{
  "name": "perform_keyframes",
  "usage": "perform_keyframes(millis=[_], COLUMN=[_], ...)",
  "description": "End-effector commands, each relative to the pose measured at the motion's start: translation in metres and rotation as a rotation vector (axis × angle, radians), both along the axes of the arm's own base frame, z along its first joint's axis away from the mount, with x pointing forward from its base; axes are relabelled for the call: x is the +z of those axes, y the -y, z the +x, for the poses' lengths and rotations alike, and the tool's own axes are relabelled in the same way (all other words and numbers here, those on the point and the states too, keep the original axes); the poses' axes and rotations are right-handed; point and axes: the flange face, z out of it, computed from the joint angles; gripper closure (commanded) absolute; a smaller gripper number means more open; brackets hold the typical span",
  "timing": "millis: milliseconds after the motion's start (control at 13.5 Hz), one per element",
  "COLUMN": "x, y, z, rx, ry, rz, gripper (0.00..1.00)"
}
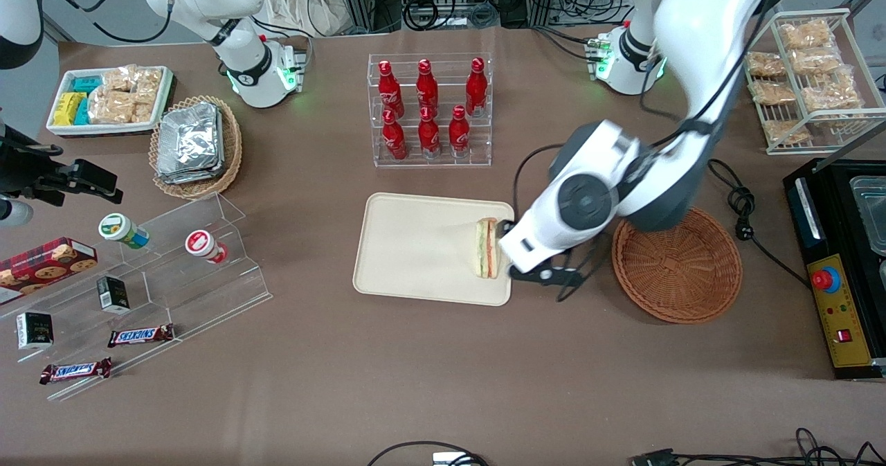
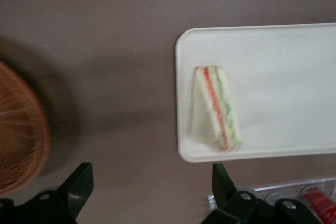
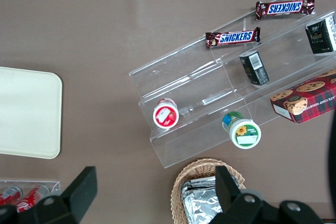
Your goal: Place sandwich from basket to tray
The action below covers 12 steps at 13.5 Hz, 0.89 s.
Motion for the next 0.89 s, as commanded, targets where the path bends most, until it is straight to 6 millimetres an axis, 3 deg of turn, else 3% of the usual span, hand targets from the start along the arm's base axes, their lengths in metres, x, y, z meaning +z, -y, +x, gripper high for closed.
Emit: perform_keyframes(millis=[0, 148, 370, 593, 815], x=[0.067, 0.103, 0.154, 0.169, 0.168], y=[-0.076, -0.131, -0.174, -0.213, -0.218], z=[-0.007, -0.009, -0.029, -0.038, -0.044], rx=[-0.072, -0.085, -0.056, 0.009, 0.016], ry=[-0.005, -0.008, 0.012, -0.013, -0.036], rz=[0.024, 0.033, 0.065, 0.087, 0.099], gripper=[0.00, 0.00, 0.00, 0.00, 0.00])
